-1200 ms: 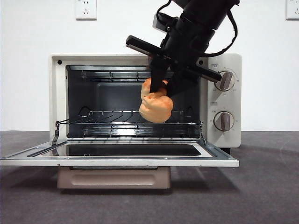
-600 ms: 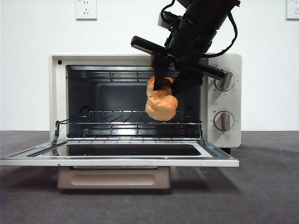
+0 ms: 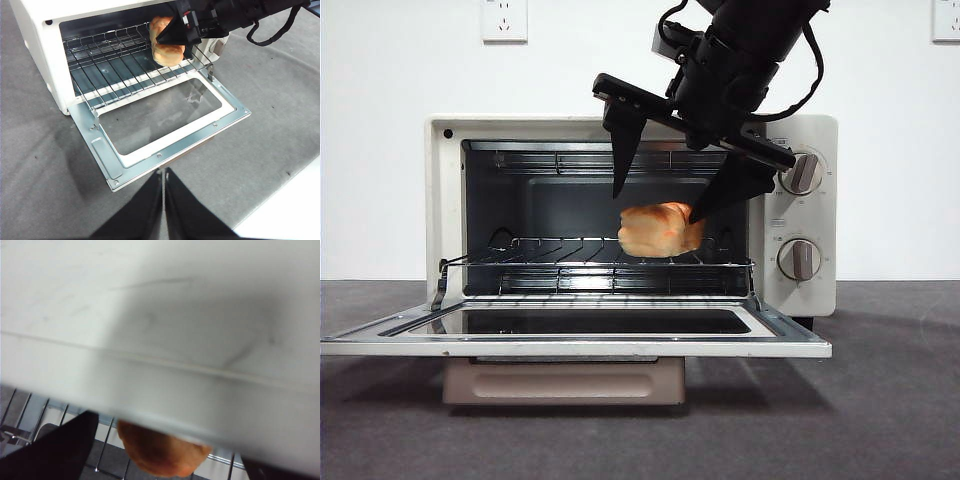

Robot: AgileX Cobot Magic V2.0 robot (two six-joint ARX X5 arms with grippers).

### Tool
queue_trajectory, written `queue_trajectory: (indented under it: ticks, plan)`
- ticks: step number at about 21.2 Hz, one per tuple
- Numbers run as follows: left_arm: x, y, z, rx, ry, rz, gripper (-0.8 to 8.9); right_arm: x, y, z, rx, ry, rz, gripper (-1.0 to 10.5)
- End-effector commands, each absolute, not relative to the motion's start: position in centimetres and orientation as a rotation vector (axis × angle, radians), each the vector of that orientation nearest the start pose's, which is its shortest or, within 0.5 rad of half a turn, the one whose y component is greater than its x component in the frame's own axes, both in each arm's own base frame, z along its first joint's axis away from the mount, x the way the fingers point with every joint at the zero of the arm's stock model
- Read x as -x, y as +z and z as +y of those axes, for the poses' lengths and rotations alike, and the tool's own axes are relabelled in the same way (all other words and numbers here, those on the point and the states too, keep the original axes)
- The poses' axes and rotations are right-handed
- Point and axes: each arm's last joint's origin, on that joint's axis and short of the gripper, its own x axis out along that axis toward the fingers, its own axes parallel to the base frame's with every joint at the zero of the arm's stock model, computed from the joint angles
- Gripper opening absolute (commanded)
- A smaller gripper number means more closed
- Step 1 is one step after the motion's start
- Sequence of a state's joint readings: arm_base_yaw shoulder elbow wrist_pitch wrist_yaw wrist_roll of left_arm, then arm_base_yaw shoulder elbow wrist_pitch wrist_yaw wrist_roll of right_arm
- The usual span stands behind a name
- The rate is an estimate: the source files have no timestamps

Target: The left arm flap open the oven, the right arm pick bread and place it into oven, the left arm flap close the oven

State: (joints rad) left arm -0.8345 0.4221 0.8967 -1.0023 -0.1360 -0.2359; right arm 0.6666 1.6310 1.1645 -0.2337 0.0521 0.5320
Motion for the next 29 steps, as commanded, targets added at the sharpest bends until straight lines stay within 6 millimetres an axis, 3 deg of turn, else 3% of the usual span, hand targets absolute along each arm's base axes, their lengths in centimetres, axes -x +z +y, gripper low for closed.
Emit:
queue_trajectory:
  ticks: [1, 10, 18, 22, 29]
  plan:
    - [-3.9, 33.2, -3.8, -0.033, -0.624, 0.544, 0.1, -27.9, 25.8, 21.9, -0.256, 0.396, 0.786, 4.3]
    - [-6.2, 32.1, -6.2, -0.099, -0.58, 0.721, 0.1, -23.0, 30.3, 19.3, -0.147, 0.44, 0.823, 4.3]
    - [-10.8, 30.8, -8.8, -0.11, -0.579, 0.855, 0.1, -16.9, 34.6, 14.5, -0.034, 0.479, 0.828, 4.3]
    - [-14.0, 29.8, -8.1, -0.044, -0.538, 0.915, 0.1, -14.3, 36.1, 12.0, 0.009, 0.43, 0.78, 4.3]
    - [-18.9, 26.4, -4.6, 0.281, -0.517, 1.038, 0.1, -10.2, 37.8, 8.2, 0.032, 0.412, 0.696, 4.3]
